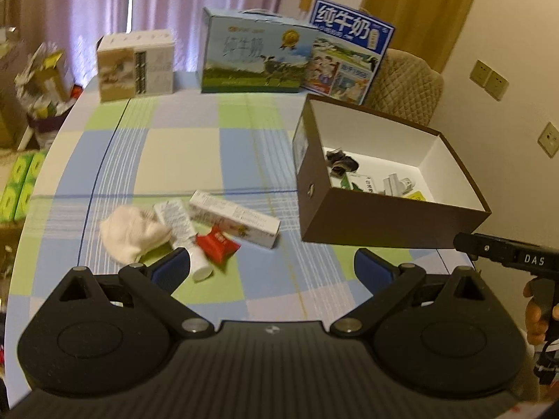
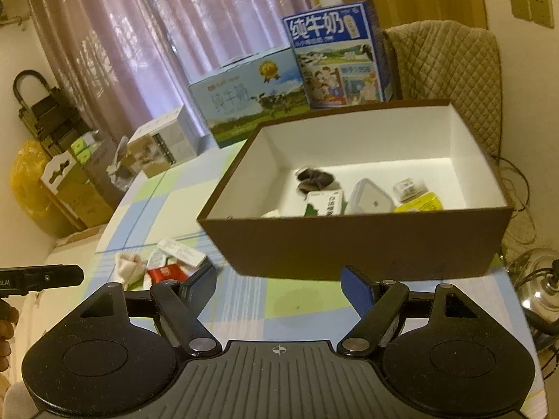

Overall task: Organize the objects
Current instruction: 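Withdraw both tools from the box back toward the remaining pile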

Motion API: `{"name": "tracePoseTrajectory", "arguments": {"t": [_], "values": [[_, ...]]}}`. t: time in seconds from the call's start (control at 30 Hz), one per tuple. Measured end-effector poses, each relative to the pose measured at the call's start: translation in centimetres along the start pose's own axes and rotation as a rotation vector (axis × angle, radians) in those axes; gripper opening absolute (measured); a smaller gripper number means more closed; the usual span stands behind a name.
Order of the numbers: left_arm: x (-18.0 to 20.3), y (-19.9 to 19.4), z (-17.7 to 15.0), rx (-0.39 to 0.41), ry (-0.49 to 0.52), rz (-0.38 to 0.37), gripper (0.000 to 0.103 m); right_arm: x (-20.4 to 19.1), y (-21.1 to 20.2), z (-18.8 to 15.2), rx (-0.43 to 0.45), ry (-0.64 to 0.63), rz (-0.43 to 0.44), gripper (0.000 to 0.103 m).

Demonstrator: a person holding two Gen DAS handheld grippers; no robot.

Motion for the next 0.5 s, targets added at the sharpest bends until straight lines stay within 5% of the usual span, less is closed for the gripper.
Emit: {"name": "tracePoseTrajectory", "arguments": {"t": [0.5], "values": [[-3.5,0.4,-3.6,-0.046,-0.06,0.117,0.099,-4.7,4.6,-3.7,-0.106,-0.13,0.077,0.075]]}}
Point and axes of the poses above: each gripper's, at about its wrist camera, not at the fingertips, and y roughly the way its jaws point, x to its right, z to its top, the point moved 4 cm from there along y, roughly the way its jaws point, and after that the axes turned 9 degrees about y, right-handed, at the moved point
